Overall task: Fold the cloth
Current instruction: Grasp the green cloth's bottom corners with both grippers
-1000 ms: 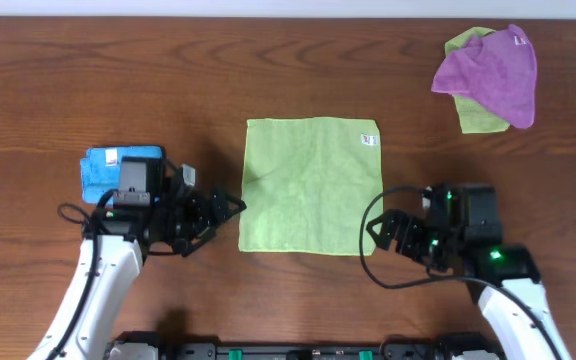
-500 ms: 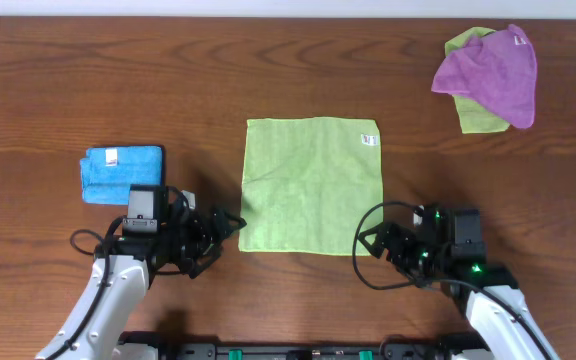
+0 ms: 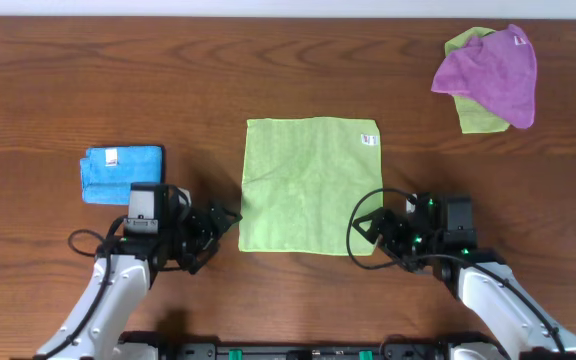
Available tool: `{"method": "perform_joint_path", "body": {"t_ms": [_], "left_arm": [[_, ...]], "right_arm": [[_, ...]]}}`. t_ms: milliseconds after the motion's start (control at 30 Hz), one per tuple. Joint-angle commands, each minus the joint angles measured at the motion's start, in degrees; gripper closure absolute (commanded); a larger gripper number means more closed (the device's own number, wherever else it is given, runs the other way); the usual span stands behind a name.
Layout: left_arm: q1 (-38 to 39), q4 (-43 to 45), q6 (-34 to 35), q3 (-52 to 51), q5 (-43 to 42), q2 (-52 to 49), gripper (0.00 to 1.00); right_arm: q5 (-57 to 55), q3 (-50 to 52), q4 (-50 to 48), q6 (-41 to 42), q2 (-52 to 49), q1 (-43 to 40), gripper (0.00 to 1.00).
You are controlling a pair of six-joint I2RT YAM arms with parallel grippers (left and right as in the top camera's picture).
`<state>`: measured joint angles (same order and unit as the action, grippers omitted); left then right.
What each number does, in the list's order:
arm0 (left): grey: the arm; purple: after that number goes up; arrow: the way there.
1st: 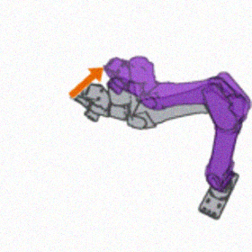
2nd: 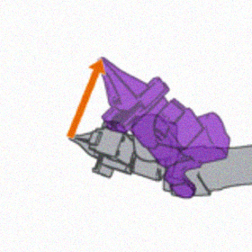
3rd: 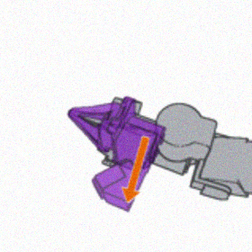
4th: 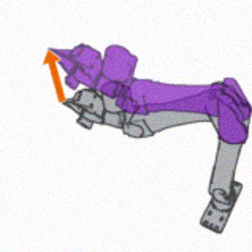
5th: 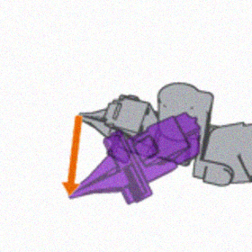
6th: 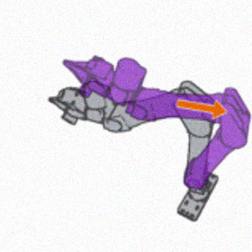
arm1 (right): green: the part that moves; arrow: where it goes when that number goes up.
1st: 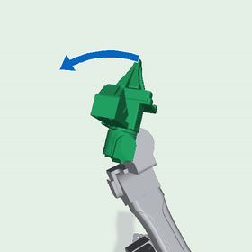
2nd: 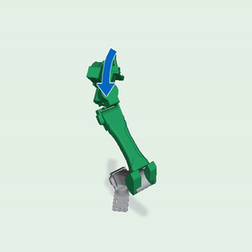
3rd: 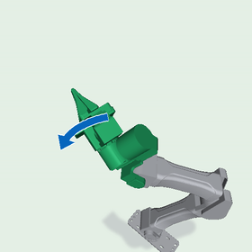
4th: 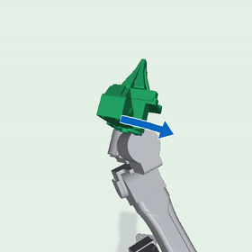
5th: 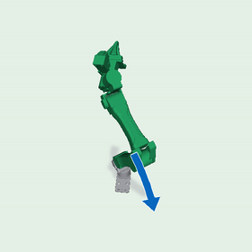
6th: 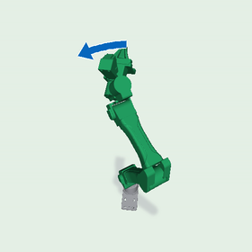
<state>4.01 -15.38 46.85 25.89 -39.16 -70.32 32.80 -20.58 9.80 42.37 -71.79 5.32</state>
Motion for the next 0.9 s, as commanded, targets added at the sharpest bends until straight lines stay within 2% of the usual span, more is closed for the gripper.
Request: {"method": "perform_joint_path", "body": {"t_ms": [0, 233, 633, 767, 800, 867], "left_arm": [[1.9, 1.9, 1.7, -0.5, 1.2, -2.2, 0.05], [7.0, 9.9, 4.7, -0.5, 1.3, -8.5, 0.05], [7.7, 15.5, 7.6, -0.5, 1.7, -14.0, 0.05], [9.3, 17.5, 8.5, -0.5, 1.7, -14.9, 0.00], [9.7, 17.8, 8.5, -0.5, 1.9, -15.1, 0.08], [10.7, 17.8, 8.7, -0.5, 2.3, -15.7, 0.14]], "right_arm": [[-2.5, 0.8, 0.2, 1.4, -1.4, 1.6, 0.13], [-4.0, 0.8, 0.2, 2.3, -2.0, 3.8, 0.17], [-4.5, 0.8, -0.5, 3.5, -2.9, 4.9, 0.20], [-4.8, 0.8, -0.4, 3.5, -2.9, 4.9, 0.22], [-5.0, 0.8, -0.4, 3.5, -2.9, 4.9, 0.23], [-6.3, 0.8, -0.4, 3.5, -2.9, 4.9, 0.23]]}}
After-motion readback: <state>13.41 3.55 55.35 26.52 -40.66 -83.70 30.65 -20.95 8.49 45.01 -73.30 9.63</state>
